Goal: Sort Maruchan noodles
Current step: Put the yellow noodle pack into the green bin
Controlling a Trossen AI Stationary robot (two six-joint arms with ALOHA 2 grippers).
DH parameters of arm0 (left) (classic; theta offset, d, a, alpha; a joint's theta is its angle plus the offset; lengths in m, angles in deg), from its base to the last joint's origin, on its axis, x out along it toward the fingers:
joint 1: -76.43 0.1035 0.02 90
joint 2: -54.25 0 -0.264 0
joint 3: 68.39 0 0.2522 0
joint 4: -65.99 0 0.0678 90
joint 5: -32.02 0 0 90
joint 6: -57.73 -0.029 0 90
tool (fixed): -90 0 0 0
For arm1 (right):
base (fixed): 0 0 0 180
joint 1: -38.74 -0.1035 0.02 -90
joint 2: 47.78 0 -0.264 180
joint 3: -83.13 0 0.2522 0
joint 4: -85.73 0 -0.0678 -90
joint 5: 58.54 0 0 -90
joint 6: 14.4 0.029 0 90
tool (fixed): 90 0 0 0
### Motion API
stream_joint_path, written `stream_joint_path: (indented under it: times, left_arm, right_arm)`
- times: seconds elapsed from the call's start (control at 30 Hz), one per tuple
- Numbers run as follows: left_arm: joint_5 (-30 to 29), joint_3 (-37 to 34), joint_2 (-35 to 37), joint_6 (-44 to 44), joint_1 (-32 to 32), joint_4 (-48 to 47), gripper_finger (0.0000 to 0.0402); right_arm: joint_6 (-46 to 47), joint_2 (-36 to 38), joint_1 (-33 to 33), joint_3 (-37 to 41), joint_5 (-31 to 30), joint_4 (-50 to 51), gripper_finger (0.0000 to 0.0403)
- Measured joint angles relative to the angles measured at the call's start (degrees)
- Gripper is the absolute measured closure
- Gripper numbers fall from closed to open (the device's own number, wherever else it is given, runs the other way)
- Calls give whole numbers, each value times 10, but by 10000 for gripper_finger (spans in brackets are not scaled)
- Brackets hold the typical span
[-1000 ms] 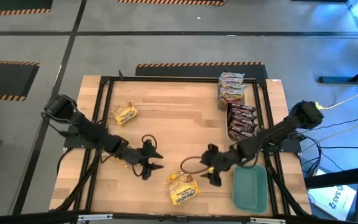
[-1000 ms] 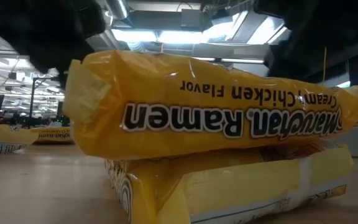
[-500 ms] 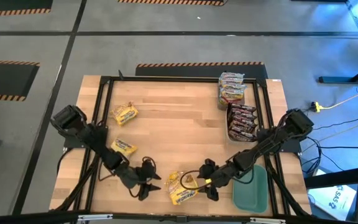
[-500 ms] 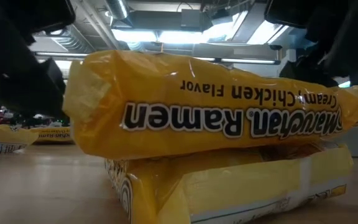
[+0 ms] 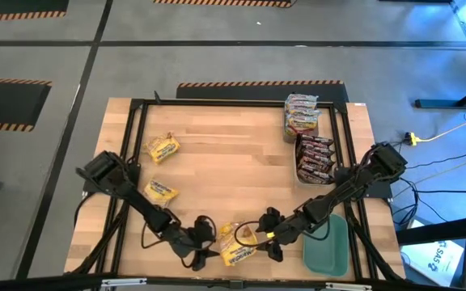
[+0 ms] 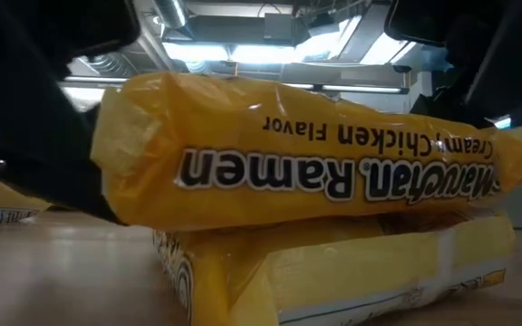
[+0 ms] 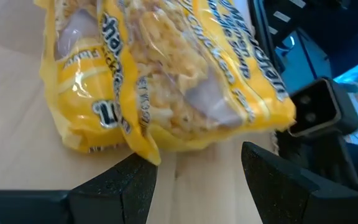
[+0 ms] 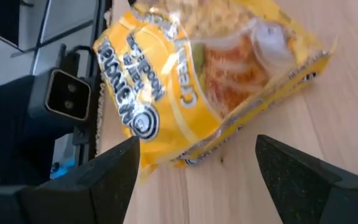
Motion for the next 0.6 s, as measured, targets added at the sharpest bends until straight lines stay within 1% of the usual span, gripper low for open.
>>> stream_joint_path:
  times: [0.33, 0.6]
  left_arm:
    - [0, 27, -4, -8, 19, 1, 177]
    - [1, 46, -4, -20, 19, -2, 177]
  right_arm:
    - [0, 0, 0, 0, -14, -25, 100]
    - [-15, 0, 0, 0, -27, -67, 100]
